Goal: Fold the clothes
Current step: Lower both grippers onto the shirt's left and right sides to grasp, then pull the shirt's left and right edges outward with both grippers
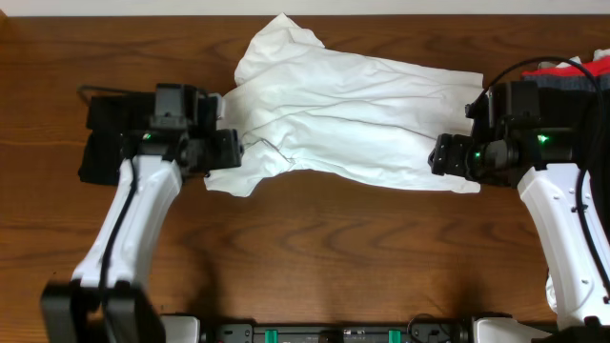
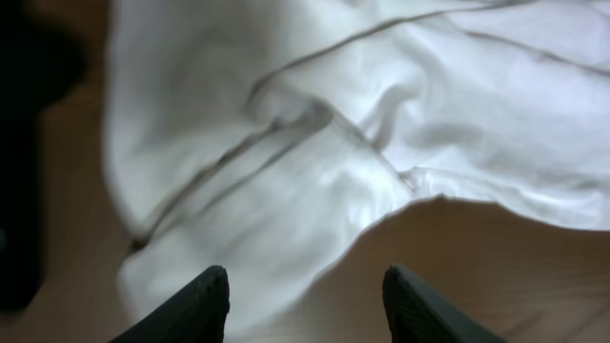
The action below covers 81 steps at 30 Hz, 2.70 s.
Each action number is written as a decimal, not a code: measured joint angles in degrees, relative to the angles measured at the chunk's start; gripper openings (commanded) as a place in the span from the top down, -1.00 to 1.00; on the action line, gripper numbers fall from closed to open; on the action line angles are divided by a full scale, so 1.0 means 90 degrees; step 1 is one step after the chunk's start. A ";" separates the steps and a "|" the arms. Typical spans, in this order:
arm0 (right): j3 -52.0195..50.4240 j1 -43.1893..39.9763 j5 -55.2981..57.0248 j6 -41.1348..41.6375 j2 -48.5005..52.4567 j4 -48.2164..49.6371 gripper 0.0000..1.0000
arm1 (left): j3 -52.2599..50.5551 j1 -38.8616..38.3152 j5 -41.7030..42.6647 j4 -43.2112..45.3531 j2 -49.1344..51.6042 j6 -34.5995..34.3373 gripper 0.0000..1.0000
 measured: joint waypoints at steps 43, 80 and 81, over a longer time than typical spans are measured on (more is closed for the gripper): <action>-0.0019 0.0000 -0.0007 0.0073 0.0000 0.0019 -0.57 | 0.0000 -0.0877 -0.0444 0.1668 0.2021 0.0848 0.63; -0.1464 -0.0165 -0.0539 0.0663 0.1931 0.0746 -0.40 | 0.0527 -0.0894 -0.1022 -0.1773 0.0605 0.0126 0.88; -0.1486 -0.0182 -0.0525 0.0719 0.1943 0.0818 -0.37 | 0.0527 -0.0894 -0.1025 -0.1773 0.0605 0.0124 0.88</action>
